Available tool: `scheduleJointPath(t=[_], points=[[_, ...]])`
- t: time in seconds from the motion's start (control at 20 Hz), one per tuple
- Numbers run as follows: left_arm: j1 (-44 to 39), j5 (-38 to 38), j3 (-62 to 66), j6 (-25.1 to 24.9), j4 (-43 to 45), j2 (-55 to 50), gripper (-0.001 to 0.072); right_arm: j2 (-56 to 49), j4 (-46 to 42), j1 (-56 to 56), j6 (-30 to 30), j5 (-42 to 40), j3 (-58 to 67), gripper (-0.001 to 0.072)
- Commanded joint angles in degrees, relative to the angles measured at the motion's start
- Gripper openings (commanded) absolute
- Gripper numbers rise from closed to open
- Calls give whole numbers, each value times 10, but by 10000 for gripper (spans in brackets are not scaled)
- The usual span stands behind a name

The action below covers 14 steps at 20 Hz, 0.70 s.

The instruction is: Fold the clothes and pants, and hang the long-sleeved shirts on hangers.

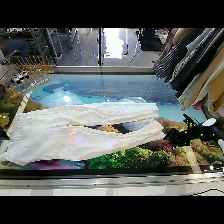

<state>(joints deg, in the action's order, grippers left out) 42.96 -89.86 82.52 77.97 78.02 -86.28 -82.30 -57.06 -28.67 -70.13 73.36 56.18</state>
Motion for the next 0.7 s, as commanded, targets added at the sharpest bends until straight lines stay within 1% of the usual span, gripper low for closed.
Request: scheduleJointPath(t=[0.0, 0.1, 0.15, 0.2, 0.25, 0.45, 0.55, 0.65], points=[[73, 61, -108, 9, -10, 54, 536, 31, 91, -18, 38, -41, -87, 466], [129, 115, -188, -4, -46, 95, 536, 31, 118, -16, 38, -67, -108, 466], [155, 145, -220, -8, -83, 108, 536, 31, 123, -16, 38, -82, -114, 466], [178, 161, -248, -26, -124, 116, 536, 31, 123, -16, 37, -99, -119, 466], [195, 168, -268, -33, -144, 118, 536, 31, 123, -16, 31, -115, -122, 465], [214, 193, -315, -38, -138, 117, 536, 31, 122, -15, 13, -160, -123, 461], [213, 215, -325, -39, -138, 117, 536, 30, 125, -3, 1, -195, -123, 426], [213, 243, -336, -39, -141, 117, 536, 26, 143, 24, -3, -235, -123, 426]])
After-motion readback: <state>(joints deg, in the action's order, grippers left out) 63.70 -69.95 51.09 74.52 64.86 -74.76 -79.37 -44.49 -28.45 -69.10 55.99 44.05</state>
